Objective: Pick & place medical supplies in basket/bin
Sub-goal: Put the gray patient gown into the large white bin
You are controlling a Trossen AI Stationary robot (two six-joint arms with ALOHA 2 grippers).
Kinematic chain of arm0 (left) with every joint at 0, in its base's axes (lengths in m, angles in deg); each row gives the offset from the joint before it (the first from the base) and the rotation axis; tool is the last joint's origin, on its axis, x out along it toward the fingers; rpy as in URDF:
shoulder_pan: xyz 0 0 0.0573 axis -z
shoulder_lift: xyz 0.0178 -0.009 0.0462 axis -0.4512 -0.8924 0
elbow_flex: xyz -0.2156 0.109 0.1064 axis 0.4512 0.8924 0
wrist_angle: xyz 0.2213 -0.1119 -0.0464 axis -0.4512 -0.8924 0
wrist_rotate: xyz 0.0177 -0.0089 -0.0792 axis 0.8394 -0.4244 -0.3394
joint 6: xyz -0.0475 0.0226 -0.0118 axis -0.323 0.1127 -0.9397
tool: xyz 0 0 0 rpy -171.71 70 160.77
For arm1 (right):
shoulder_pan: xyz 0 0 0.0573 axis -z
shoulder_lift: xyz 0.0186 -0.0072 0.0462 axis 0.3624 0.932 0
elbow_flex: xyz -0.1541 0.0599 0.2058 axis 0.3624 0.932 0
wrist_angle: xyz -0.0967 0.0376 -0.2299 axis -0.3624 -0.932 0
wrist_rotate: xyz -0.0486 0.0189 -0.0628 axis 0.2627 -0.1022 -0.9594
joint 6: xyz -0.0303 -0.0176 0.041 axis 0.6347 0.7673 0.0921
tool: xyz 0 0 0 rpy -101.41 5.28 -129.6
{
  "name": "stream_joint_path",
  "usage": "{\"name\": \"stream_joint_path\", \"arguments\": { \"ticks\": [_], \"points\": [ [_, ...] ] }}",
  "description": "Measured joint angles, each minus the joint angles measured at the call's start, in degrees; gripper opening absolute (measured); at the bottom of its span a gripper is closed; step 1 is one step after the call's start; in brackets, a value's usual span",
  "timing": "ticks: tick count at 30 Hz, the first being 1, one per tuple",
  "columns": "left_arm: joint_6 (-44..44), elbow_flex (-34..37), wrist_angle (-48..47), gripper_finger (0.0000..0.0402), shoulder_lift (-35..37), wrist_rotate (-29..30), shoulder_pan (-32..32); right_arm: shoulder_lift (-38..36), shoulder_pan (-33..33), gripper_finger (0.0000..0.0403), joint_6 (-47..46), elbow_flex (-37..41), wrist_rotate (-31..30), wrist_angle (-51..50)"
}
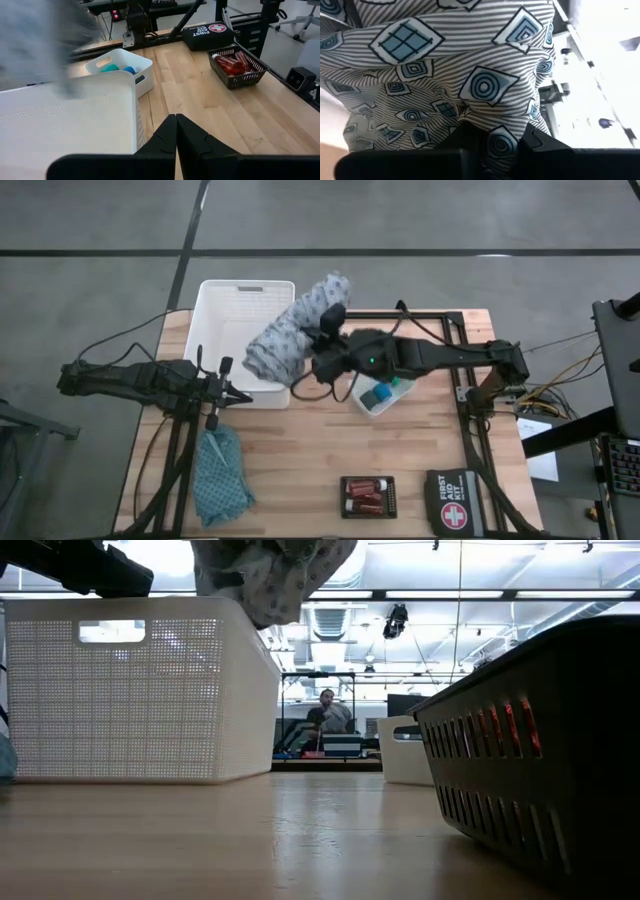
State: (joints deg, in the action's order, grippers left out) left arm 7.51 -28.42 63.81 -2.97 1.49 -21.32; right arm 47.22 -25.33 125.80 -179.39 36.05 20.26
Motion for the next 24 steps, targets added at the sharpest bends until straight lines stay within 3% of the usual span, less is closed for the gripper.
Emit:
{"name": "stream_joint_path", "arguments": {
  "ticks": [5,12,24],
  "points": [
    [0.00,0.00,0.00,0.0006,-0.02,0.00,0.00,0.00,4.51,0.0048,1.39,0.00,5.54,5.54],
    [0.00,0.00,0.00,0.0006,-0.02,0.00,0.00,0.95,12.27,0.0048,-1.39,0.02,26.20,8.24],
    [0.00,0.00,0.02,0.0006,0.00,0.00,0.02,11.71,19.28,0.0048,0.59,-2.29,33.83,23.42]
  ]
}}
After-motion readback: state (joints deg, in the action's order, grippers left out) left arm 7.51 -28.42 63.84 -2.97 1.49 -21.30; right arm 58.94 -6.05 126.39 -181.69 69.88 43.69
